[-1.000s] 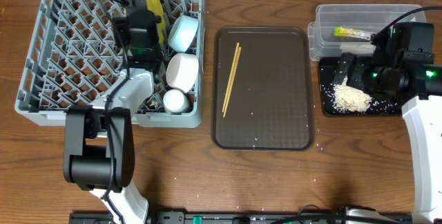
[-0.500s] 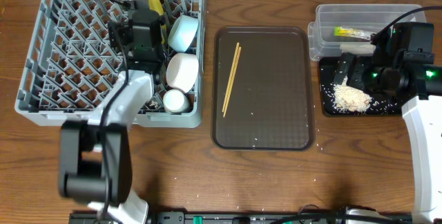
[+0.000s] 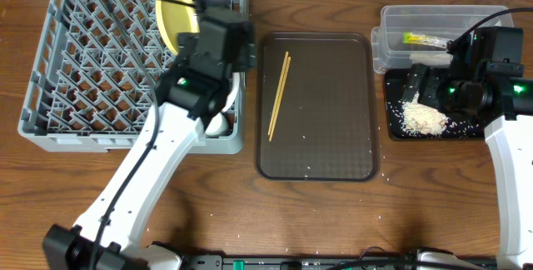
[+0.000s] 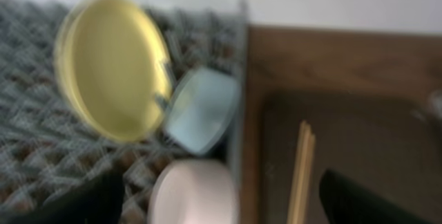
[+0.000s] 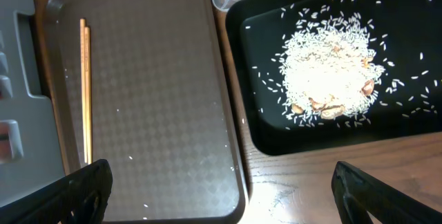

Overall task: Sort waste into correct bins and load items into the dishwasher
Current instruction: 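Move the left gripper over the wooden chopsticks on the tray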

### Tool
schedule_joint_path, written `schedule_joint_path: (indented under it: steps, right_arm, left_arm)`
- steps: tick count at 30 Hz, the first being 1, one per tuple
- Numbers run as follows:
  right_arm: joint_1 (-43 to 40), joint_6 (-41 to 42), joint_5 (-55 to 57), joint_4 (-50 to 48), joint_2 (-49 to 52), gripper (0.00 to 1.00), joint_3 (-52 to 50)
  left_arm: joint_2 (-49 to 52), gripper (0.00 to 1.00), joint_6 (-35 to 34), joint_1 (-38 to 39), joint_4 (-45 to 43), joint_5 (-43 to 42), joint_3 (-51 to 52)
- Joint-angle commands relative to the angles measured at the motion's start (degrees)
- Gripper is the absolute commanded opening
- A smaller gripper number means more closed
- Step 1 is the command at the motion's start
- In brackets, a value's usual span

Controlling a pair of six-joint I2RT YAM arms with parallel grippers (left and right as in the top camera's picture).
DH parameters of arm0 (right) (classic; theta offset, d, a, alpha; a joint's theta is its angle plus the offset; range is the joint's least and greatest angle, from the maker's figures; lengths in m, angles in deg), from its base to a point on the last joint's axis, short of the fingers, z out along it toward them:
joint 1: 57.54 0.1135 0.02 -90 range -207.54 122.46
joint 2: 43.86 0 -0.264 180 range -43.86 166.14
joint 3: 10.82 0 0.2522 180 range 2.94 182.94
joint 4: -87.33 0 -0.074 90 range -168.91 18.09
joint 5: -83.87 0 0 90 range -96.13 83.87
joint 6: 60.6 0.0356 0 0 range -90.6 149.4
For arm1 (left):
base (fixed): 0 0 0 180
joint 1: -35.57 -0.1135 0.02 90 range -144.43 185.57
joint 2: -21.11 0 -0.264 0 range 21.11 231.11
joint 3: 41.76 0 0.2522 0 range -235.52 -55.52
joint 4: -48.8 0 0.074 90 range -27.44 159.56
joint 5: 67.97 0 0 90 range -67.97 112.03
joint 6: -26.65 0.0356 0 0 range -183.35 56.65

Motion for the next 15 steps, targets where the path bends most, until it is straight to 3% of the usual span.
schedule_joint_path:
  steps: [1,6,10,15]
  right_arm:
    - [-0.4,0.5,0.1,0.1,0.2,0.99,0.6]
    - [-0.4,0.5,0.1,0.1,0.2,0.99,0.6]
    - [-0.4,0.5,0.1,0.1,0.2,0.99,0.6]
    - [-0.4,0.5,0.1,0.1,0.2,0.99,0.6]
  left_arm:
    - [4.5,0.92,-7.2,1.3,6.7,-9.7,-5.6]
    - [9.5,0.92,-13.7,4.1,12.3,-12.6,-6.0]
    - [15.2,0.92,-13.6,6.6,12.6,-24.0,-6.0]
    - [22.6,0.92,-12.5,10.4,12.3,-25.4,-6.0]
